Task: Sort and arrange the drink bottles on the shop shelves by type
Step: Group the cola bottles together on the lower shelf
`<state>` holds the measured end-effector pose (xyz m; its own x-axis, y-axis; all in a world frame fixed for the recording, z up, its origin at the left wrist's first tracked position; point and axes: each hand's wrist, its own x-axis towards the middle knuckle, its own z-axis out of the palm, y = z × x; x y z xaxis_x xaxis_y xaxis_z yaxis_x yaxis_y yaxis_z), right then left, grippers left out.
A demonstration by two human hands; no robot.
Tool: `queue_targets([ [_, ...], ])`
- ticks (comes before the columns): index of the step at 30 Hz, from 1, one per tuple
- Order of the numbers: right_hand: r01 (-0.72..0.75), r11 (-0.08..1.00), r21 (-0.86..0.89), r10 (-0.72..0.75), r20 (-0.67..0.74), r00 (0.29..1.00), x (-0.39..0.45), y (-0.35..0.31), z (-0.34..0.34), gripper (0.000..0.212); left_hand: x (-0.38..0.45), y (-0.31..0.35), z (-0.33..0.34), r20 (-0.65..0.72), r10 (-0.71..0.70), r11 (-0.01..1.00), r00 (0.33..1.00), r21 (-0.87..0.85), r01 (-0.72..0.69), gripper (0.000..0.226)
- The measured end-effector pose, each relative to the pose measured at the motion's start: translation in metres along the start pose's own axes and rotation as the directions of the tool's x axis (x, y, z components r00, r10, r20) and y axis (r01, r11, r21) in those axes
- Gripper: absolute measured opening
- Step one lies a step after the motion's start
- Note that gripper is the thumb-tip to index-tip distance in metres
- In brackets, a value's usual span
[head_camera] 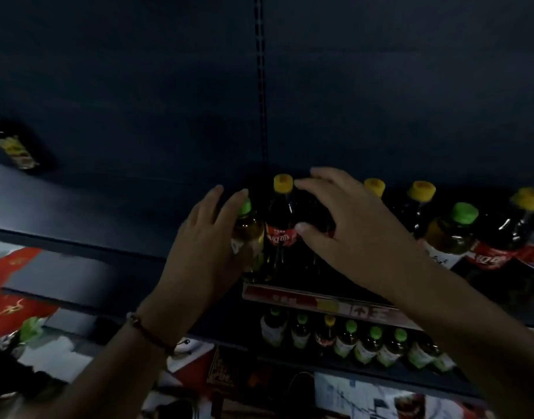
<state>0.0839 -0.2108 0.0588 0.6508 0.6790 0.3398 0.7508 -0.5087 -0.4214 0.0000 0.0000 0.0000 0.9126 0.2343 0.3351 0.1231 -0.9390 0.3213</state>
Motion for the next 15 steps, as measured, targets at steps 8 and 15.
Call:
queue_targets([
  [8, -0.025, 0.952, -0.305, 0.074, 0.150, 0.986, 0.063, -0.005, 0.033, 0.063, 0.012, -0.033, 0.030, -0.047, 0.218, 0.971, 0.975, -0.090, -0.222, 0.072],
  [15, -0.072, 0.930, -0.359, 0.065, -0.032, 0.997, 0.057, -0.018, 0.041, 0.035, 0.010, -0.050, 0.046, -0.145, 0.292, 0.938, 0.945, -0.148, -0.312, 0.074],
])
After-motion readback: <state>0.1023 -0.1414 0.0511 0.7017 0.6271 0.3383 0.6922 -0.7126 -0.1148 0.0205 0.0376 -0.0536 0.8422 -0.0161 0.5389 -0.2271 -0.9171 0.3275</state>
